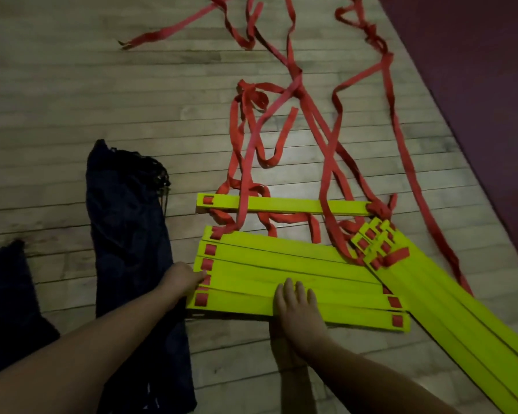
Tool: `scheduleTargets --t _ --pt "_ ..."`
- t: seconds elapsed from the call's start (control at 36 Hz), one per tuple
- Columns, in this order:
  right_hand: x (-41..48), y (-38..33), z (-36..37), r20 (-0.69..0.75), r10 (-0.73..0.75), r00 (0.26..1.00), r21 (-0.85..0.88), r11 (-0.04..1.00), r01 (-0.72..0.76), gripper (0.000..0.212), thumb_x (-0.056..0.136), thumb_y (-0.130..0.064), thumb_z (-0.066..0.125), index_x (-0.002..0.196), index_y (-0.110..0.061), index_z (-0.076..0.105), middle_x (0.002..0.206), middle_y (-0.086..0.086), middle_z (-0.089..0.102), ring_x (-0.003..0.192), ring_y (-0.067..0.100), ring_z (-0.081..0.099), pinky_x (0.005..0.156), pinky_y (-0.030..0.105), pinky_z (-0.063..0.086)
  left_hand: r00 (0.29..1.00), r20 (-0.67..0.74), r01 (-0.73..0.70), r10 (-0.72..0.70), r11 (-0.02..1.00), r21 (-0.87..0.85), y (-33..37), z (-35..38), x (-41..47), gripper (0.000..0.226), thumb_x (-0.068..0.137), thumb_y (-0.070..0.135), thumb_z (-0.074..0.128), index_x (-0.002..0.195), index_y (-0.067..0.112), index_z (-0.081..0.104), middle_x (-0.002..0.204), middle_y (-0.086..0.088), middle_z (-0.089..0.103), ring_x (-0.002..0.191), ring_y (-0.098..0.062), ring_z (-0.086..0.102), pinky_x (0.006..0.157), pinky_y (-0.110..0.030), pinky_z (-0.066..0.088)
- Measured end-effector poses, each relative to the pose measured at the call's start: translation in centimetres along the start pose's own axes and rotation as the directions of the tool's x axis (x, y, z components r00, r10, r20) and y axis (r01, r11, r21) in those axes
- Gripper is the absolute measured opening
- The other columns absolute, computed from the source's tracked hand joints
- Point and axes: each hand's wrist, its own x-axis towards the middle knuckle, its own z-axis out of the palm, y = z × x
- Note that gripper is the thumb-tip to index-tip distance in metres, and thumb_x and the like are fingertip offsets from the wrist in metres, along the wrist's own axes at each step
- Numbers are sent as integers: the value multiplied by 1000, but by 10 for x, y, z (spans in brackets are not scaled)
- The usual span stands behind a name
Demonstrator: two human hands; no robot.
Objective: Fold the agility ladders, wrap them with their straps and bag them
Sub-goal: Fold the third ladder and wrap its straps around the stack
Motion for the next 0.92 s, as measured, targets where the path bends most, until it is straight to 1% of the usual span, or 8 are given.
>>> scheduleTargets --t 0.14,0.31,0.36,0.47,0.58,0.72,0.81,0.92 --pt "-5 1 -15 -28 17 999 -43 999 -18 59 56 -25 88 106 0 68 98 25 67 82 45 66 61 52 56 1000 -15 -5 5 1000 2 2 2 -10 26 96 23 62 98 0 71 98 -18 73 92 -33 69 83 -44 58" --pt "-11 5 -51 -124 -84 989 -30 996 81 28 69 -17 70 93 -7 59 75 12 61 61 32 63 45 42 50 999 14 32 -31 995 -91 28 -20 -29 38 97 32 64 96 -6 66 92 -19 71 75 -28 66 61 -36 51" --pt "-21 7 -79 -120 -84 989 -22 996 82 34 73 -15 79 102 -6 63 87 14 64 75 34 66 57 44 53 1000 -7 17 -18 992 -123 40 -31 -40 46 97 35 64 111 -8 61 96 -19 69 73 -24 62 58 -30 46" --pt "-41 22 -131 -165 -89 982 59 993 100 31 100 -17 49 129 -7 43 121 16 59 108 36 60 77 41 44 997 -69 -40 18 938 -345 61 -67 -64 80 95 43 61 148 -3 23 97 -16 66 84 -27 68 58 -30 50" --pt "-65 38 -190 -208 -79 975 223 967 126 31 102 -21 48 130 -9 42 120 13 61 101 28 60 73 35 40 991 -52 -137 127 884 -448 87 -102 -101 50 105 33 49 137 -5 45 61 -6 55 57 -19 55 51 -27 44" --pt "-103 50 -270 -316 -53 947 361 917 172 25 99 -25 56 116 -14 43 105 8 57 90 22 54 72 34 42 959 -123 -282 255 830 -481 124 -140 -172 58 103 54 41 108 -1 61 86 -17 66 65 -19 62 53 -26 45" --pt "-135 52 -314 -408 -55 911 411 880 238 28 98 -25 57 119 -11 46 99 4 53 90 23 54 71 32 41 946 -190 -322 261 715 -621 147 -158 -223 65 102 60 32 110 -1 54 82 -16 65 58 -19 65 52 -30 48" --pt "-178 50 -364 -519 -66 852 473 808 351 26 96 -19 59 119 -10 51 102 4 56 90 22 53 65 25 41 932 -182 -340 313 586 -735 176 -178 -278 70 102 63 25 119 -1 49 102 -27 68 86 -36 68 68 -40 52"
